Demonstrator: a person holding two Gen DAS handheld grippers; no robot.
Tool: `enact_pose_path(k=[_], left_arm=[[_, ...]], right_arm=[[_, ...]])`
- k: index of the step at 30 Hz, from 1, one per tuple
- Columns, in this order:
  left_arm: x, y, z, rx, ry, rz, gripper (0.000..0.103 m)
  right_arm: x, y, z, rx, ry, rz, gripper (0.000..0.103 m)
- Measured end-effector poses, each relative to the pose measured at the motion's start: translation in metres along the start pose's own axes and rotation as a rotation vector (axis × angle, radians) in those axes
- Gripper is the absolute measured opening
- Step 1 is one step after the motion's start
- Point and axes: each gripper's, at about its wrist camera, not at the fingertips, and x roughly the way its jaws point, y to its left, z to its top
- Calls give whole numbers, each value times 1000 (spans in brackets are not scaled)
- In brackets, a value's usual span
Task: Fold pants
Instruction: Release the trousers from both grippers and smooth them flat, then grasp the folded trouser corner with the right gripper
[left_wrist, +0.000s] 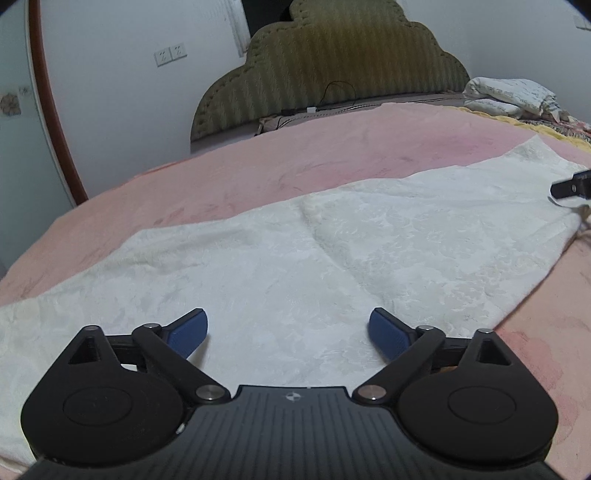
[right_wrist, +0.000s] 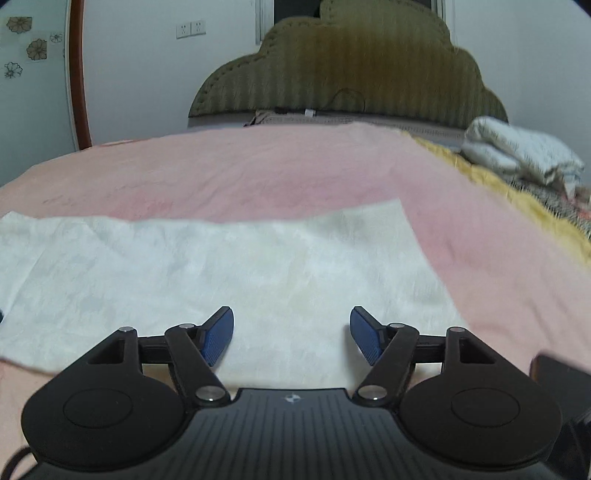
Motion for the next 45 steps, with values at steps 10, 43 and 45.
enact_pose_path(k=[10, 43, 45], left_arm=[[6, 12, -1, -82, 35, -37, 103], [2, 2, 13, -47, 3, -62, 99], [-1, -4, 22, -49, -9, -97, 99]], right_arm=[[101, -44, 47, 76, 112, -116, 91], [-36, -81, -51, 810, 99, 341, 98], [-32, -76, -47, 788, 104, 350, 99]])
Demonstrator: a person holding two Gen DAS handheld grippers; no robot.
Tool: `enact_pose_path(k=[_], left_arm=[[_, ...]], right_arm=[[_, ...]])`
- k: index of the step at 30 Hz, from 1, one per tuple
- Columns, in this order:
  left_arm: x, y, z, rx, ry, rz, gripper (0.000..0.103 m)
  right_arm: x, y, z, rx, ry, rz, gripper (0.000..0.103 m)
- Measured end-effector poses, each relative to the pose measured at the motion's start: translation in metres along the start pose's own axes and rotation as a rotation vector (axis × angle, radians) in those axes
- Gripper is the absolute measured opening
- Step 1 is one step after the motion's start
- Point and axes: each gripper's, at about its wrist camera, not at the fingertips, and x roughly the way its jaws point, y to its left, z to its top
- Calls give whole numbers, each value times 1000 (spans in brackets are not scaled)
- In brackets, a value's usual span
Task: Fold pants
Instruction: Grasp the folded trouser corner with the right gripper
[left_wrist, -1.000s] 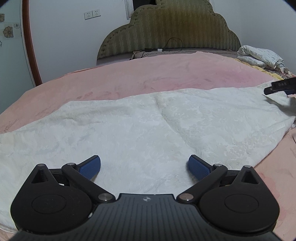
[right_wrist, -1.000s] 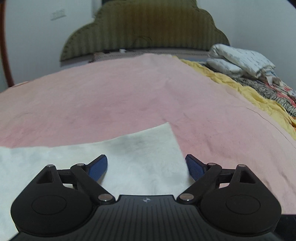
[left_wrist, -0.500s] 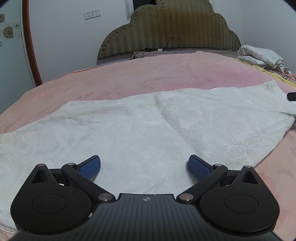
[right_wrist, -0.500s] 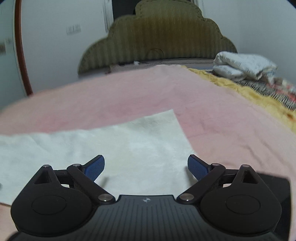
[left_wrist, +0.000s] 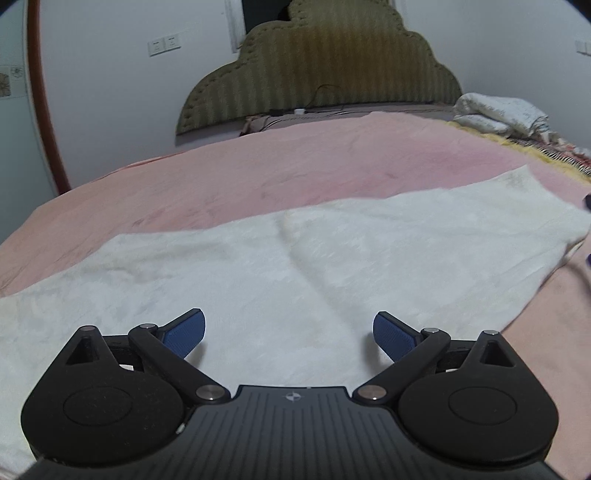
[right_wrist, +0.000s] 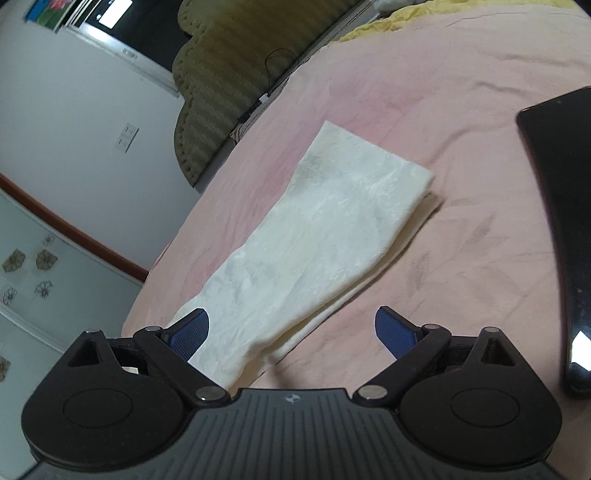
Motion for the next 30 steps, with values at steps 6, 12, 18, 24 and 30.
enact_pose_path(k=[6, 12, 18, 24, 30], left_arm=[[5, -35, 25, 61, -26, -35, 99], [20, -60, 30, 106, -23, -37, 99], [38, -74, 33, 96, 20, -62, 94], [54, -78, 34, 35, 75, -130, 79], [56, -71, 35, -1, 84, -137, 81]], right_arm=[[11, 0, 6, -28, -32, 10, 99], [26, -4, 21, -32, -101, -11, 97], [35, -9, 27, -31, -175, -46, 84], [37, -34, 33, 84, -242, -91, 31], [37, -41, 32, 108, -283, -63, 15]])
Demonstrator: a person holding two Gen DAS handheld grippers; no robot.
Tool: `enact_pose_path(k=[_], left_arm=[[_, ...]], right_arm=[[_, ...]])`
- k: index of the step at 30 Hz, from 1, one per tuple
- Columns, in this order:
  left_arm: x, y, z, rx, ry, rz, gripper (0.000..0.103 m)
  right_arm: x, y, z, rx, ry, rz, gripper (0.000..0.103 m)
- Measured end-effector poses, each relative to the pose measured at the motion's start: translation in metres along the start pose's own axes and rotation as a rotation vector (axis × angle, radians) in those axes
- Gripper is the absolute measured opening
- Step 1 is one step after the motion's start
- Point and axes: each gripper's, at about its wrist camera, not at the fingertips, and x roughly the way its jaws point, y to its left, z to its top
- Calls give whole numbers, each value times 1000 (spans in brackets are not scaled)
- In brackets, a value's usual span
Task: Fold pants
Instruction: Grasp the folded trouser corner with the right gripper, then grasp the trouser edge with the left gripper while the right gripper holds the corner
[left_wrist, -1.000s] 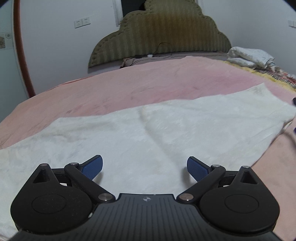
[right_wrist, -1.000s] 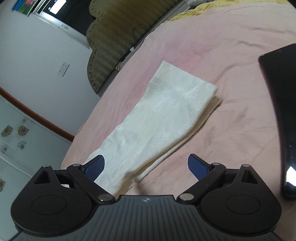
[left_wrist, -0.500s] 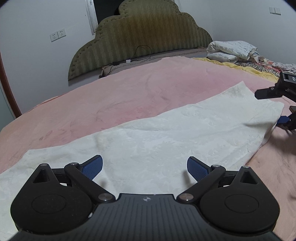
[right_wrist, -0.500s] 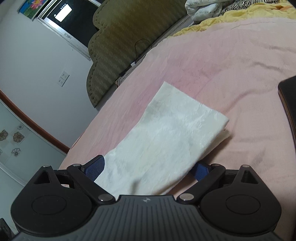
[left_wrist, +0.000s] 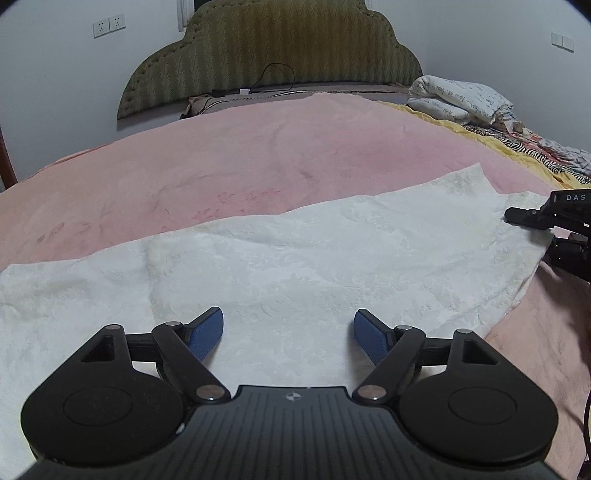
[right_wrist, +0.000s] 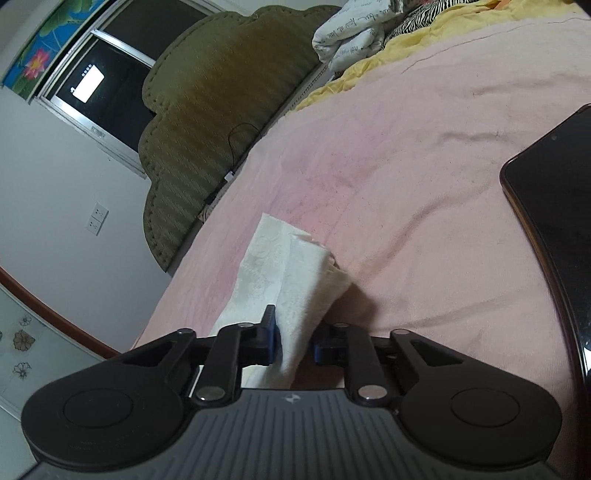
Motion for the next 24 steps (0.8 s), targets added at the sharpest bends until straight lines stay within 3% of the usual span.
enact_pose_path(k=[3, 7, 11, 14, 17, 19, 24], left_arm=[[0, 9, 2, -41, 1, -20, 81], [2, 34, 5, -209, 30, -126, 81], [6, 66, 7, -451, 64, -333, 82], [14, 89, 2, -654, 102, -528, 85], [22, 108, -6, -842, 116, -672, 90], [25, 117, -10, -933, 113, -726, 93], [32, 126, -10, -1021, 118, -732, 98]], right_arm=[[-3, 20, -4, -119, -34, -14, 13], [-10, 76, -23, -494, -85, -48, 12], [-17, 133, -68, -889, -113, -20, 12], [-15, 159, -105, -1070, -90, 18, 12], [-15, 174, -135, -1170, -53, 64, 12], [-15, 181, -150, -1211, -32, 93, 12], [-17, 197, -177, -1223, 16, 166, 12]])
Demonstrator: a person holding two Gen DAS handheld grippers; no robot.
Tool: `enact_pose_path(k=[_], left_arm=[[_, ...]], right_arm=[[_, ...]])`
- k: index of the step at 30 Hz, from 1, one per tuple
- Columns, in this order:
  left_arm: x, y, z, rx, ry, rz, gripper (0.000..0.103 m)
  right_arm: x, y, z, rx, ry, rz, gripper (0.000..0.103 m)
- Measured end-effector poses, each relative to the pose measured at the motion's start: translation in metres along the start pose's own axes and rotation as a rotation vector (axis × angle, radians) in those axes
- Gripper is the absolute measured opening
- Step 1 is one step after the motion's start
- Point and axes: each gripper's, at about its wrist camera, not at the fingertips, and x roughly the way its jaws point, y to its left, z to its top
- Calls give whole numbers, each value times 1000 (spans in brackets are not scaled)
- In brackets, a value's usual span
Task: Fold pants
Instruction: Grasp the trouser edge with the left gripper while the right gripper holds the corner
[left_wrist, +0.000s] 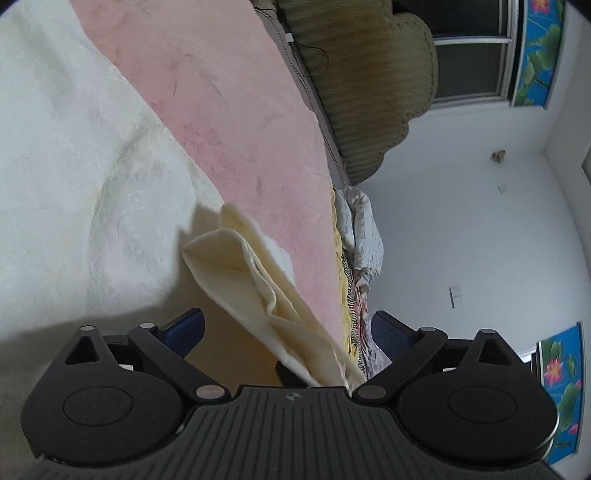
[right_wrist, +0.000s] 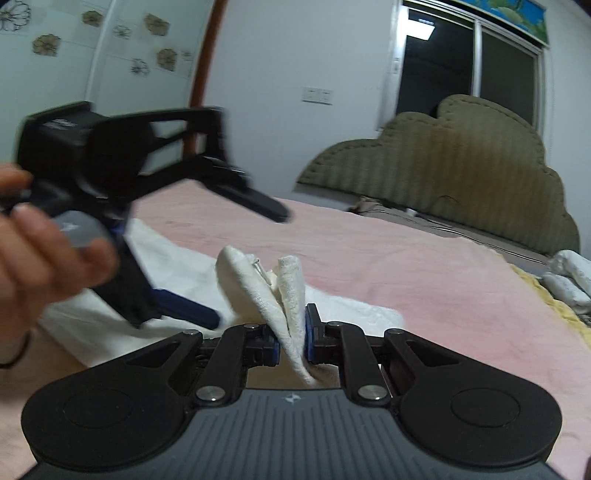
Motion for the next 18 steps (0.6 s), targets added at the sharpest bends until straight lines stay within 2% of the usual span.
enact_pose_path(k=[5, 7, 9, 11, 14, 18], left_arm=[[-9, 13, 17, -99, -46, 13, 93], [-14, 17, 24, -120, -47, 18, 73], [-18, 17, 33, -94, -22, 36, 29], [-24, 13, 39, -36, -25, 93, 15], [-44, -5, 47, 117, -60, 170, 7], [-62, -35, 49, 375, -112, 365, 5]], right_arm=[[-2, 22, 5, -22, -7, 54, 12], [-3, 28, 8, -28, -16, 63, 12], [-2, 39, 10, -67, -24, 53, 12], [2, 49, 13, -112, -25, 44, 12], [8, 65, 15, -154, -25, 68, 12], [21, 93, 24, -217, -38, 113, 12]])
